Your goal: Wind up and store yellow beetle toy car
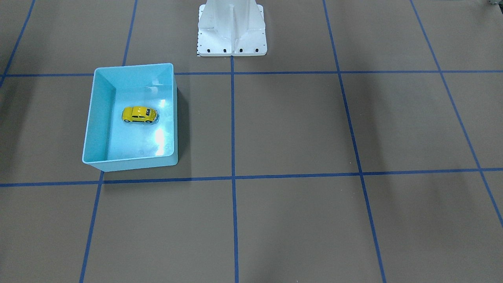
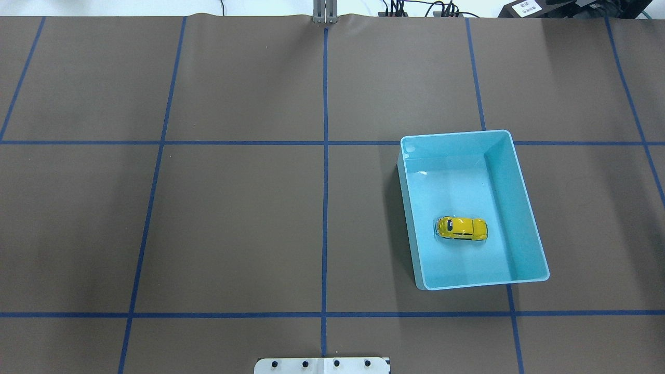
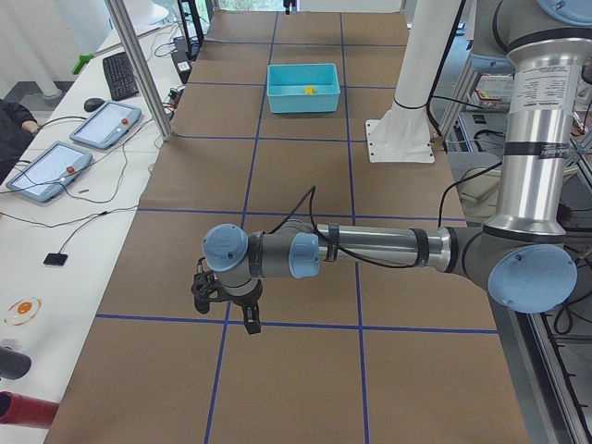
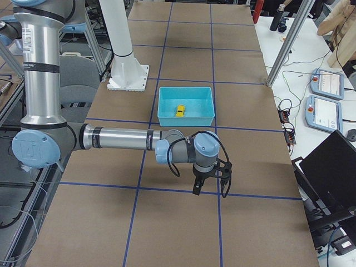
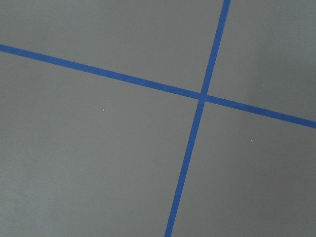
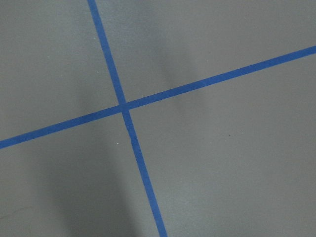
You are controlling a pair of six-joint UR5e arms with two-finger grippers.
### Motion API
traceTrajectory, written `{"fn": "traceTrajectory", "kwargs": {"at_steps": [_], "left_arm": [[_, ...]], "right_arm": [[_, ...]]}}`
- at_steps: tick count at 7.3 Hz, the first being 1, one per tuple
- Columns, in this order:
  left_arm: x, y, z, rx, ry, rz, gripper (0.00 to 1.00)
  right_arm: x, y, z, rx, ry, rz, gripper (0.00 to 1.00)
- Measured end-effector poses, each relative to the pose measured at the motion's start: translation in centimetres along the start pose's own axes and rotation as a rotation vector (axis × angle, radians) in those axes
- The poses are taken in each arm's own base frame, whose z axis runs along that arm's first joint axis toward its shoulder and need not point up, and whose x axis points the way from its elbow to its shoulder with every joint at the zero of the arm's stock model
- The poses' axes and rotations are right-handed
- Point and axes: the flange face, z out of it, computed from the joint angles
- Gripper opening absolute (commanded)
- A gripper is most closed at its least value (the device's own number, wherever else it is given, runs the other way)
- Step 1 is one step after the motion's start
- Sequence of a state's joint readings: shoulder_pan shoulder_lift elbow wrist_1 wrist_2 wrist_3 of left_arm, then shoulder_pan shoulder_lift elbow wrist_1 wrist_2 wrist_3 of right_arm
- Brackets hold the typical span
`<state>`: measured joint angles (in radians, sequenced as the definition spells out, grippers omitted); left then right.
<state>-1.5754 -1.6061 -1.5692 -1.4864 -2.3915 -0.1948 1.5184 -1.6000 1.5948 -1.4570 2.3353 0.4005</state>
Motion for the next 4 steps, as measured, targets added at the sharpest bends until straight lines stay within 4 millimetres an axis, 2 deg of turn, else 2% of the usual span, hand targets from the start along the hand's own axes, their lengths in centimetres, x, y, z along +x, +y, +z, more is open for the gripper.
{"fn": "traceTrajectory", "kwargs": {"at_steps": [2,4], "left_arm": [[0.0,0.0,0.0,0.0,0.0,0.0,1.0],[0.04,0.0,-0.04,0.001,0.0,0.001,1.0]], "right_arm": [[-0.83,0.11,-0.67,0.002,-0.02,-0.009,1.0],[-0.64,0.46,-0.49,-0.011,-0.03,-0.004,1.0]]}}
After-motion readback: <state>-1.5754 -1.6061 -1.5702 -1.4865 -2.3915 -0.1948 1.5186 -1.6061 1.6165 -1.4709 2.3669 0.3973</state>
